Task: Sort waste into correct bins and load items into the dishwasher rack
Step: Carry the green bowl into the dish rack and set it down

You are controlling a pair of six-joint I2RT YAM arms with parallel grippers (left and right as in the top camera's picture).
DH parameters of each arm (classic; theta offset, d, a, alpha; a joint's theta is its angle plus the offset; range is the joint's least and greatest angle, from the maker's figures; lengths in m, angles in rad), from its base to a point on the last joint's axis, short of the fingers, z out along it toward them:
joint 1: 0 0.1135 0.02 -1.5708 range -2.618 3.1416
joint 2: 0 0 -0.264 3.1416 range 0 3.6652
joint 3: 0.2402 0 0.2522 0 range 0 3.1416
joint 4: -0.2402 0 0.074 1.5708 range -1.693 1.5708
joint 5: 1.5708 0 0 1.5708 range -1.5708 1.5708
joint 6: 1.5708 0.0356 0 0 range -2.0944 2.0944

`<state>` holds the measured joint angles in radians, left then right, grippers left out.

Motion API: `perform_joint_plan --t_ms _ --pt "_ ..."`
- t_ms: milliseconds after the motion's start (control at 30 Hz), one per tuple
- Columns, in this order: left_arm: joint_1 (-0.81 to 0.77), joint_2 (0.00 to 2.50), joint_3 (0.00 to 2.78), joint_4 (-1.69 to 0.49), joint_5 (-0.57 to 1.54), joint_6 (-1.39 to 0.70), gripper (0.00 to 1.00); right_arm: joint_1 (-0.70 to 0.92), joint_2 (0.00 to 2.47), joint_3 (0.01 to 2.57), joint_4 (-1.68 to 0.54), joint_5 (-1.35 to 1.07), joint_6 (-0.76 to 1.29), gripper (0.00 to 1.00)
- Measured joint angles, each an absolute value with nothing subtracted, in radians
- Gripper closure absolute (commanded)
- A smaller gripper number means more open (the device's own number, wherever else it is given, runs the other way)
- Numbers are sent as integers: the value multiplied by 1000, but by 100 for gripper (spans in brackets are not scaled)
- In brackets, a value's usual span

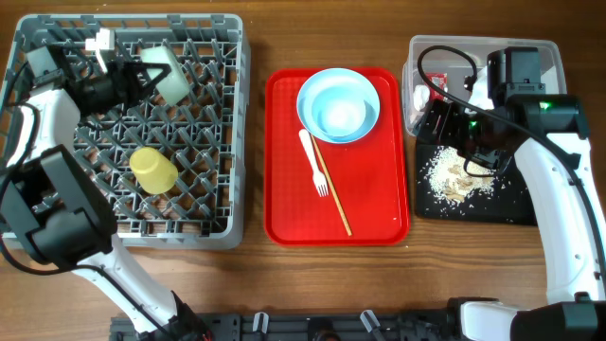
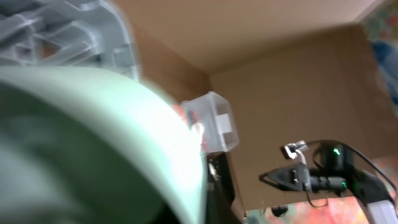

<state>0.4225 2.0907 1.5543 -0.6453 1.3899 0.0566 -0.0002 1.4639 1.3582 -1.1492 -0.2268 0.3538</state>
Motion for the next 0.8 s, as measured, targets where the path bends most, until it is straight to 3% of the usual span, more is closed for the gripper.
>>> perform_joint_plan --t_ms 67,200,300,467,567,800 --pt "437 2091 1556 -681 1340 64 45 0 1464 1358 -1150 -227 354 0" --pt "481 2097 1555 -754 1251 62 36 0 1464 1358 -1152 -227 354 0" --pt "511 2097 1555 -792 1208 64 35 0 1464 1358 -1153 -227 354 0" --pt "558 2092 1555 -847 1109 65 17 0 1464 1358 -1153 -227 354 0" --pt "577 2061 1553 -861 1049 62 0 0 1464 1358 -1153 -227 354 0" --pt "571 1848 1551 -888 947 63 0 0 1464 1358 -1153 -215 355 0"
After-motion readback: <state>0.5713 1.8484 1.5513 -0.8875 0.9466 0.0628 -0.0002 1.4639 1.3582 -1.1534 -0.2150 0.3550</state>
